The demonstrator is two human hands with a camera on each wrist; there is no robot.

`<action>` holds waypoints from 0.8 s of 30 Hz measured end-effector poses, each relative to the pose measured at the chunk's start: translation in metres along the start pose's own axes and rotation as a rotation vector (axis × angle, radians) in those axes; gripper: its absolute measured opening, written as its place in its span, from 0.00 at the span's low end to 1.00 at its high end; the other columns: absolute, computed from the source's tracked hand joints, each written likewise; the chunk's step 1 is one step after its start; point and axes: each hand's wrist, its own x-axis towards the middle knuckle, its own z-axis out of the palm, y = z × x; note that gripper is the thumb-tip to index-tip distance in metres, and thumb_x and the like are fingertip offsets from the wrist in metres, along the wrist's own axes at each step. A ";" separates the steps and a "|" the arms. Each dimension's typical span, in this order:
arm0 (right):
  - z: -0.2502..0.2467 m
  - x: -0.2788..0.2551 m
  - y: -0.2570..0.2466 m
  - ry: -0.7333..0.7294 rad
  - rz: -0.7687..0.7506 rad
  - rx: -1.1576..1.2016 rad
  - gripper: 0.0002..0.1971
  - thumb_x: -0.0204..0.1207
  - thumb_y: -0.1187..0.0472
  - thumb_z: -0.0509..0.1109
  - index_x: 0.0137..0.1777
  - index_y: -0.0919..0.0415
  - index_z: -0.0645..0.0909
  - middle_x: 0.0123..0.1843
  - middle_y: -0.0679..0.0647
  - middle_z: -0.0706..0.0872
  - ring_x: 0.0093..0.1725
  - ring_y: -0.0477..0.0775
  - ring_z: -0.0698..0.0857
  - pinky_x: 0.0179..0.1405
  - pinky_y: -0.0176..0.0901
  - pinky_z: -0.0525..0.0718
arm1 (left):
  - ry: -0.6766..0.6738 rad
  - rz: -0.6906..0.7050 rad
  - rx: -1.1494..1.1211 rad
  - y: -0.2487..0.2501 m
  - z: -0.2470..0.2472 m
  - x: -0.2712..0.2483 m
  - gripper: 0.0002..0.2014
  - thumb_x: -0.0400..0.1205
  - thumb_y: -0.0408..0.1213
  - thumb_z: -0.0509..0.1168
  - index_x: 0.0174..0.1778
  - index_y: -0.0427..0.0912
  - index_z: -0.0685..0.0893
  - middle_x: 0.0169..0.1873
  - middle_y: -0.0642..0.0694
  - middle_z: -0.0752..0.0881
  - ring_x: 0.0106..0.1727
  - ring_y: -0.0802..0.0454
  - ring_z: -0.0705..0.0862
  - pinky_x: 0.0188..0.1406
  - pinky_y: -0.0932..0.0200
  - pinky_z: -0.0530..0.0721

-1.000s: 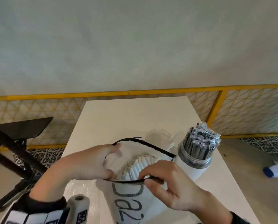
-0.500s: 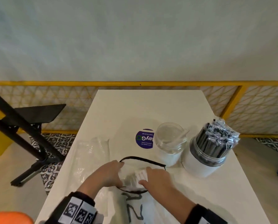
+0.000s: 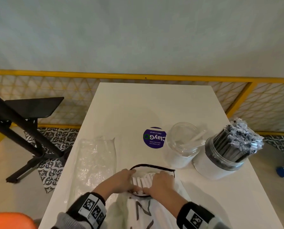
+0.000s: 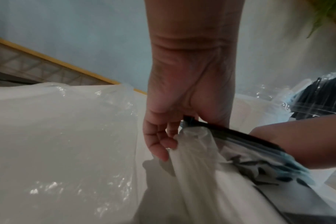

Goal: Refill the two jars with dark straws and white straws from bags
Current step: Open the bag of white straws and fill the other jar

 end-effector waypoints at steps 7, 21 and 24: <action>-0.006 0.004 -0.003 0.022 -0.010 0.214 0.23 0.68 0.41 0.68 0.57 0.56 0.80 0.55 0.51 0.86 0.56 0.53 0.85 0.45 0.42 0.76 | 0.045 0.013 -0.215 -0.013 -0.001 0.005 0.49 0.70 0.49 0.77 0.83 0.49 0.55 0.81 0.48 0.62 0.80 0.49 0.64 0.77 0.56 0.67; -0.084 -0.036 0.019 0.289 -0.267 1.239 0.10 0.65 0.62 0.74 0.42 0.66 0.79 0.33 0.51 0.80 0.33 0.48 0.78 0.35 0.42 0.77 | 0.079 0.194 -0.255 0.003 -0.047 -0.025 0.48 0.70 0.33 0.74 0.82 0.53 0.54 0.55 0.56 0.81 0.44 0.62 0.82 0.38 0.74 0.79; -0.103 -0.051 0.027 0.366 -0.280 1.337 0.12 0.63 0.60 0.76 0.43 0.65 0.80 0.34 0.58 0.84 0.34 0.51 0.82 0.38 0.51 0.83 | 0.097 0.212 -0.270 0.006 -0.051 -0.028 0.46 0.70 0.30 0.71 0.82 0.52 0.56 0.48 0.58 0.81 0.37 0.62 0.82 0.32 0.74 0.79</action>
